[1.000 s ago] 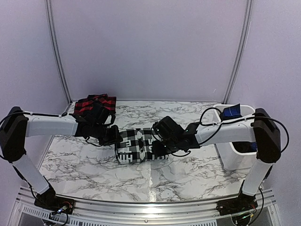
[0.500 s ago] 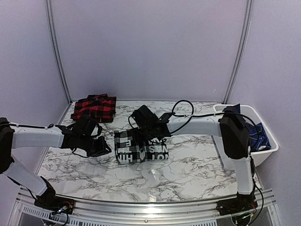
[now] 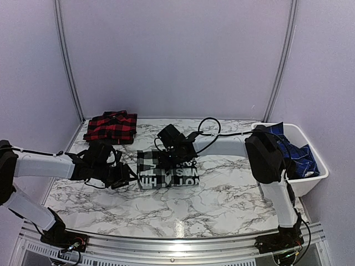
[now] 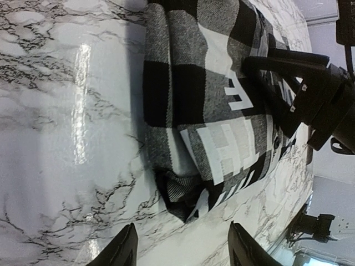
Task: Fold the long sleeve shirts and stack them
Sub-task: Smooth out the square-folded shirt at the center of the board.
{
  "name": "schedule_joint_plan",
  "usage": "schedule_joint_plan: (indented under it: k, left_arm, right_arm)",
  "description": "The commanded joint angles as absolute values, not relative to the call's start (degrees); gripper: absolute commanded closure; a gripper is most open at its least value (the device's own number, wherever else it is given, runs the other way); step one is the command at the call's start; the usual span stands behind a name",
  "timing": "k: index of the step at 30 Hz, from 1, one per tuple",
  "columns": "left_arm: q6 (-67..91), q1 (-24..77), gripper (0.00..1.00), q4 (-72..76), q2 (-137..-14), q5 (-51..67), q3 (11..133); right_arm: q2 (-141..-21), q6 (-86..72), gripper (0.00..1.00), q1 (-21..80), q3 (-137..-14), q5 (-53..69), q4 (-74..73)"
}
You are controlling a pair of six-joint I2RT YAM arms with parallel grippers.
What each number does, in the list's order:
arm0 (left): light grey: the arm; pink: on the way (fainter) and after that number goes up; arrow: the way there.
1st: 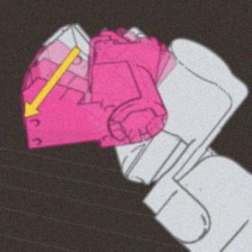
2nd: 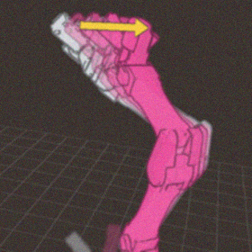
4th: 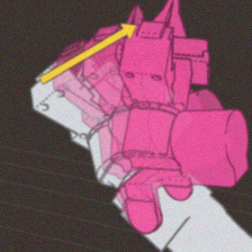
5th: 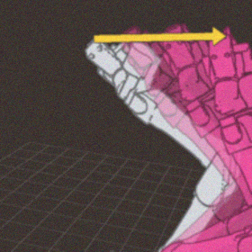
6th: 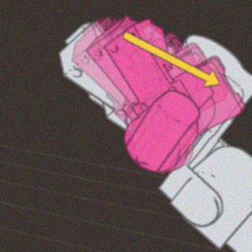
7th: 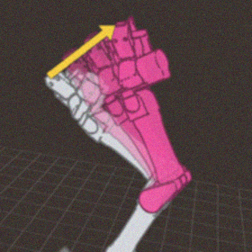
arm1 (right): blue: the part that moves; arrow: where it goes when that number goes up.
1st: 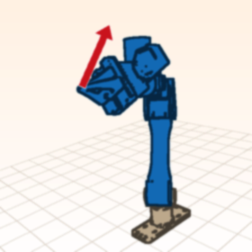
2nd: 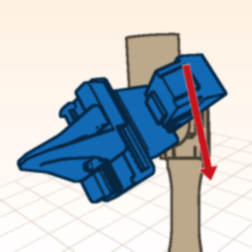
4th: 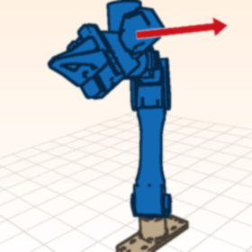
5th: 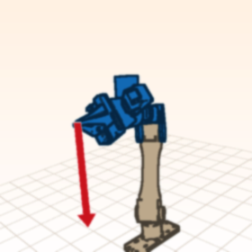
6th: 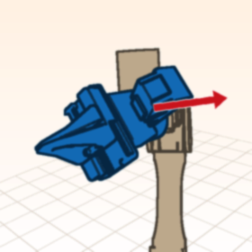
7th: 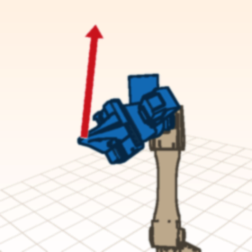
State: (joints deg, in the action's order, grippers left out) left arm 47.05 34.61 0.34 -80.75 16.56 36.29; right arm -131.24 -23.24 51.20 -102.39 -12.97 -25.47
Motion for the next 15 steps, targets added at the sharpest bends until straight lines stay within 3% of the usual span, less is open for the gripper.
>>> schedule_joint_plan:
  k: [1,15]
  left_arm:
    - [48.92,34.63,0.41,6.71,-83.24,19.13,36.67]
    - [44.98,34.93,0.45,1.84,-93.03,13.74,42.78]
  right_arm:
    - [-125.48,-22.46,0.24,51.71,-102.74,-13.27,-27.07]
    - [-121.25,-22.7,0.23,55.05,-100.11,-14.93,-28.27]
